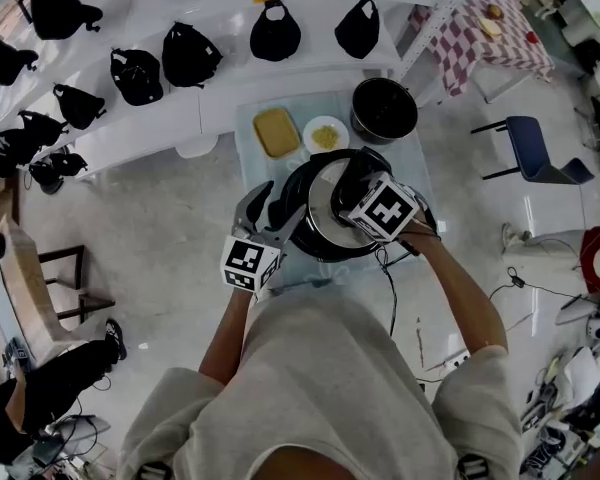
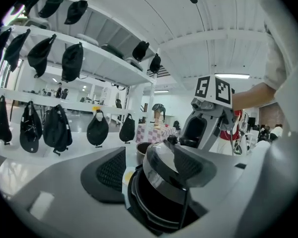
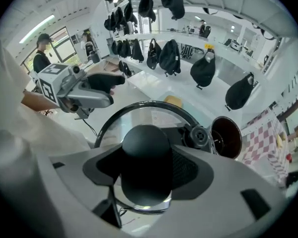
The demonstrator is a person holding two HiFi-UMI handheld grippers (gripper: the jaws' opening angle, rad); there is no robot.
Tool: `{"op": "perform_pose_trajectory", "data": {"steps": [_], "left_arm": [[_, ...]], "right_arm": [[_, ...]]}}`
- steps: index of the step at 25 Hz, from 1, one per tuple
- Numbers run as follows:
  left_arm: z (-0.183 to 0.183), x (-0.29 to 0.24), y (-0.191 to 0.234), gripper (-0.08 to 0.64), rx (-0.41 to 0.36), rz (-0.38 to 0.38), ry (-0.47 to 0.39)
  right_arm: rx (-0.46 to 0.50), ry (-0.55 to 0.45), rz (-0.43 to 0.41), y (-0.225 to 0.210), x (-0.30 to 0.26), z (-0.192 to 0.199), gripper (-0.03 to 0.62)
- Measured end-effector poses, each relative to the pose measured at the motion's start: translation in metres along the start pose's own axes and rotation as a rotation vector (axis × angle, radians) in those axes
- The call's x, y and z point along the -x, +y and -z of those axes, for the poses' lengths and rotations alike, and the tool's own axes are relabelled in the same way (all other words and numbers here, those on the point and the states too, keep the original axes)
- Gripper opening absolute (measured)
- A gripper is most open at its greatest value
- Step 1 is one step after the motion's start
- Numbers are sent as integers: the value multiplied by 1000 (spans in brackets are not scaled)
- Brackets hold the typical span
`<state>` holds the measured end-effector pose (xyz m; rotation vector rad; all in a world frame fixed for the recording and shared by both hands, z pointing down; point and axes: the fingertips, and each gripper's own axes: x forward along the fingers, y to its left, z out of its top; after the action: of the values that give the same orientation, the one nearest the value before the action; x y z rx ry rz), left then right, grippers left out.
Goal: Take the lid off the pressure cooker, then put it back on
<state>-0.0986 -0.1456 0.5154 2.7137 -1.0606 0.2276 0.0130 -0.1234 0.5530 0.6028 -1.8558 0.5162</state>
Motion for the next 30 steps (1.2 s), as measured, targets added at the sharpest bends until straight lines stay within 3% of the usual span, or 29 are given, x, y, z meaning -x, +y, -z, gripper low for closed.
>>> {"op": "perform_pose_trajectory", "data": {"steps": [7, 18, 24, 30], "left_arm": [[-14, -42, -49, 293, -40, 143, -3], [-23, -90, -133, 291, -91, 363, 10], [-19, -107, -162, 291, -94, 408, 29], [-17, -114, -170, 291, -103, 400, 44]], "right_arm": [[-148, -40, 77, -32, 40, 49, 273], [-420, -22, 206, -63, 103, 177, 272], [-534, 3, 260, -77, 121, 239, 273], [-618, 17, 233, -85, 92, 280, 273]]}}
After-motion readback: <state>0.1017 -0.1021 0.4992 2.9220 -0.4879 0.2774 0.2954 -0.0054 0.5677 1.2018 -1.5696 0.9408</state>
